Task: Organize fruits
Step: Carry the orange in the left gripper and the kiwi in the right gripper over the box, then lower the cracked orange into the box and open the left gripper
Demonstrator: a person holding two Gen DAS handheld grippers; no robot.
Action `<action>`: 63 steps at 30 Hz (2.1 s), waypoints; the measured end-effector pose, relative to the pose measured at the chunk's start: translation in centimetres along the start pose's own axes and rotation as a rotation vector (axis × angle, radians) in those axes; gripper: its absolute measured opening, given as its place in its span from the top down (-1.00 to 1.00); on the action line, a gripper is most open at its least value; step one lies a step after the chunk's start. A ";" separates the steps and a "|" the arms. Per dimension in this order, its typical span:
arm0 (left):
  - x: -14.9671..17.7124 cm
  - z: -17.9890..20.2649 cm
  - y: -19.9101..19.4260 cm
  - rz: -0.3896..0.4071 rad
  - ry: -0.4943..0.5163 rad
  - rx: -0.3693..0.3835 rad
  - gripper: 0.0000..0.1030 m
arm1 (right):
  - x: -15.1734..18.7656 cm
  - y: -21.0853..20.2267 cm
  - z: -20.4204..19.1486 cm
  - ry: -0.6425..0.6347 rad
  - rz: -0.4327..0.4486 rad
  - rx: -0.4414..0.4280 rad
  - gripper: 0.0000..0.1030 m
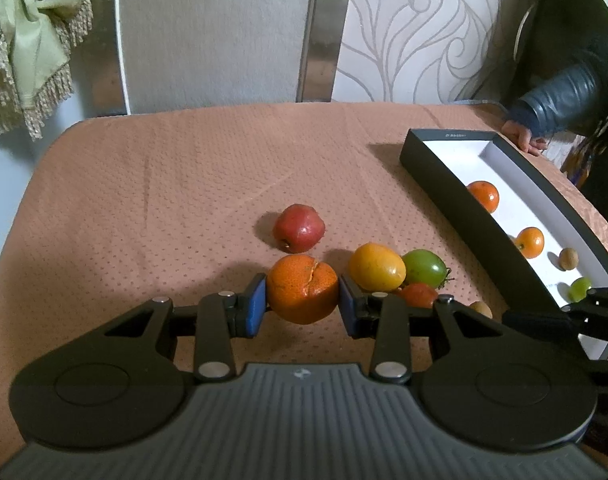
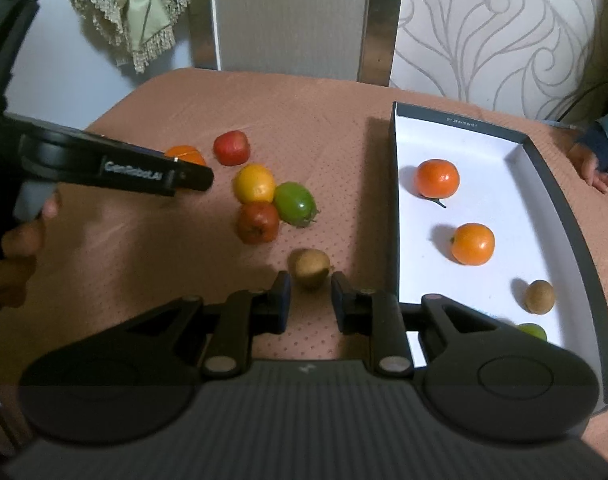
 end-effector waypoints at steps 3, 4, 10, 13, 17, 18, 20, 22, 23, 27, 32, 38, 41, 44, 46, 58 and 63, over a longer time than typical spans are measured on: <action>0.0 -0.4 -0.4 0.001 -0.003 -0.016 0.16 | 0.0 0.9 -0.1 -0.012 -0.016 0.016 0.49; -0.1 -0.6 -0.5 0.002 -0.005 -0.020 0.16 | -0.1 1.3 -0.2 -0.014 -0.018 0.010 0.49; -0.7 -1.3 -1.1 0.016 -0.007 -0.039 0.16 | -0.1 2.4 -0.4 -0.045 -0.034 0.023 0.50; -0.9 -1.3 -1.1 0.018 -0.008 -0.039 0.16 | -0.1 2.3 -0.3 -0.040 -0.025 0.012 0.52; -1.1 -0.9 -1.0 0.020 -0.002 -0.032 0.16 | -0.1 1.6 -0.3 -0.019 -0.018 -0.015 0.52; -1.2 -0.8 -1.0 0.021 -0.001 -0.029 0.16 | -0.1 1.3 -0.3 -0.010 -0.011 -0.029 0.52; -1.4 -0.5 -1.0 0.023 0.001 -0.022 0.16 | -0.4 0.3 -0.5 0.008 0.008 -0.055 0.52; -1.7 0.0 -1.0 0.030 0.005 -0.012 0.16 | -0.8 -0.7 -0.4 0.023 0.029 -0.072 0.52; -1.9 0.2 -1.0 0.032 0.007 -0.007 0.16 | -1.0 -1.2 -0.4 0.030 0.038 -0.077 0.52; -2.9 1.5 -0.9 0.049 0.022 0.025 0.16 | -1.7 -3.2 0.5 0.062 0.079 -0.066 0.52; -4.3 4.1 -0.5 0.069 0.052 0.082 0.16 | -1.7 -5.0 2.7 0.113 0.113 0.000 0.52; -5.9 8.9 0.8 0.080 0.089 0.175 0.16 | -0.4 -6.6 5.3 0.165 0.115 0.105 0.52; -6.4 11.3 1.9 0.078 0.111 0.214 0.16 | 0.3 -7.2 6.6 0.189 0.112 0.148 0.52; -7.0 14.1 3.1 0.078 0.137 0.256 0.16 | 0.9 -7.9 7.7 0.210 0.111 0.187 0.52; -7.2 15.7 4.0 0.078 0.160 0.276 0.16 | 1.2 -8.4 8.3 0.222 0.111 0.208 0.52; -6.5 21.8 10.7 -0.004 0.227 0.316 0.16 | 2.0 -9.7 10.4 0.264 0.106 0.302 0.52; -6.0 22.6 12.2 -0.032 0.242 0.310 0.16 | 2.3 -9.6 10.3 0.266 0.093 0.307 0.52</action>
Point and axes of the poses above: each gripper's, at about its wrist camera, not at the fingertips, and y roughly the way its jaws point, z to its right, x to its underside, the point moved 4 cm from there along y, roughly the way its jaws point, and after that the axes turned 9 degrees about z, right-handed, at the moved point
